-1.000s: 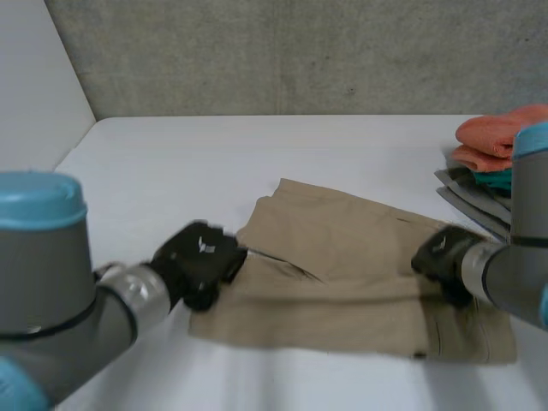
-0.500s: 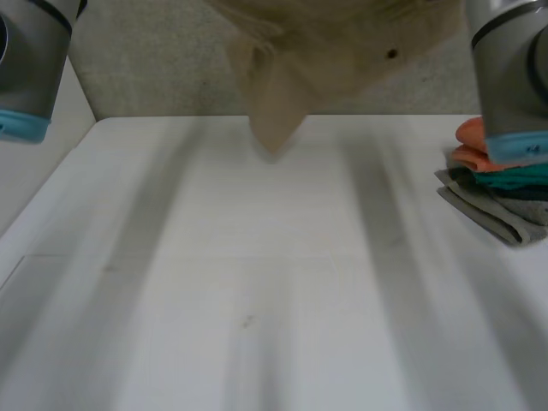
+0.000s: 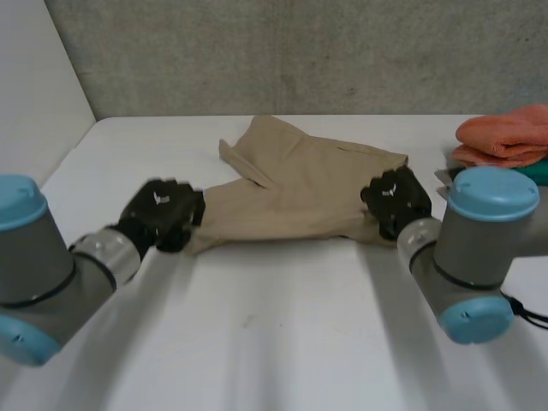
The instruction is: Fold the laundry.
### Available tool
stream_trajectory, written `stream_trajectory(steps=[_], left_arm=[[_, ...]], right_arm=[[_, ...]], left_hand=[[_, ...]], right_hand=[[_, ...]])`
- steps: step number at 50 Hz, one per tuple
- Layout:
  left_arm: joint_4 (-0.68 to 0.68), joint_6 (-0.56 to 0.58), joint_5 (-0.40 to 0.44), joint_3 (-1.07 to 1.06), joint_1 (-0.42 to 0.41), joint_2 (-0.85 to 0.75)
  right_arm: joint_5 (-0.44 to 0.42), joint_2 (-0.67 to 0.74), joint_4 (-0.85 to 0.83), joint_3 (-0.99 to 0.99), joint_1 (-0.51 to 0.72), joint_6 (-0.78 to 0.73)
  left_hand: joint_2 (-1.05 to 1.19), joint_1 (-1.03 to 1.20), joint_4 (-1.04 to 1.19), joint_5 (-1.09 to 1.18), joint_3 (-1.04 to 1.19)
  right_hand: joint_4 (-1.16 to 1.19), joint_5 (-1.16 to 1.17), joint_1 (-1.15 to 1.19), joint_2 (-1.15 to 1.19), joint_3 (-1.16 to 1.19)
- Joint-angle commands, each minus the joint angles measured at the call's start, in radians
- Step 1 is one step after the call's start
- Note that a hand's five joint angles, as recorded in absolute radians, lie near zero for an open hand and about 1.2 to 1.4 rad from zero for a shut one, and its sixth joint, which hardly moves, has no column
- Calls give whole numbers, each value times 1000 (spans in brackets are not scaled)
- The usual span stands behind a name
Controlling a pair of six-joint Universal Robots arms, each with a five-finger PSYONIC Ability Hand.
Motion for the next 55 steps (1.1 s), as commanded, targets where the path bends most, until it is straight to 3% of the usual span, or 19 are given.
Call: stream_trajectory(steps=[1, 11, 17, 19, 21, 26, 29, 33, 41, 47, 55], left_arm=[[-189, 116, 23, -94, -1, 100], [-570, 353, 7, -213, -56, 244], [-793, 423, 11, -215, -117, 261], [-837, 460, 8, -204, -152, 257], [-799, 477, 7, -180, -175, 254], [-568, 454, -62, -28, -197, 151], [-384, 410, -166, 168, -229, 13], [-287, 371, -231, 381, -260, -126], [-282, 282, -204, 803, -306, -400], [-238, 279, -251, 1088, -321, -605], [-105, 284, -271, 1251, -347, -762]], right_arm=[[-24, -143, 218, 86, -8, -68], [-29, -230, 859, 112, -51, -271], [-52, -267, 1020, 145, -81, -332], [-73, -266, 989, 132, -99, -351], [-85, -261, 949, 113, -110, -352], [-75, -195, 802, 43, -133, -300], [-14, -142, 698, -20, -140, -211], [43, -106, 595, -69, -146, -141], [56, -48, 279, -92, -150, -81], [65, 33, 16, -128, -151, -111], [117, 136, -79, -203, -151, -157]], left_hand=[[196, 231, 201, 215, 205], [196, 231, 201, 215, 205], [196, 231, 201, 215, 205], [196, 231, 201, 215, 205], [196, 231, 201, 215, 205], [196, 231, 201, 215, 205], [196, 231, 201, 215, 205], [196, 231, 201, 215, 205], [196, 231, 201, 215, 205], [196, 231, 201, 215, 205], [196, 231, 201, 215, 205]], right_hand=[[202, 201, 283, 220, 206], [202, 201, 283, 220, 206], [202, 201, 283, 220, 206], [202, 201, 283, 220, 206], [202, 201, 283, 220, 206], [202, 201, 283, 220, 206], [202, 201, 283, 220, 206], [202, 201, 283, 220, 206], [202, 201, 283, 220, 206], [202, 201, 283, 220, 206], [202, 201, 283, 220, 206]])
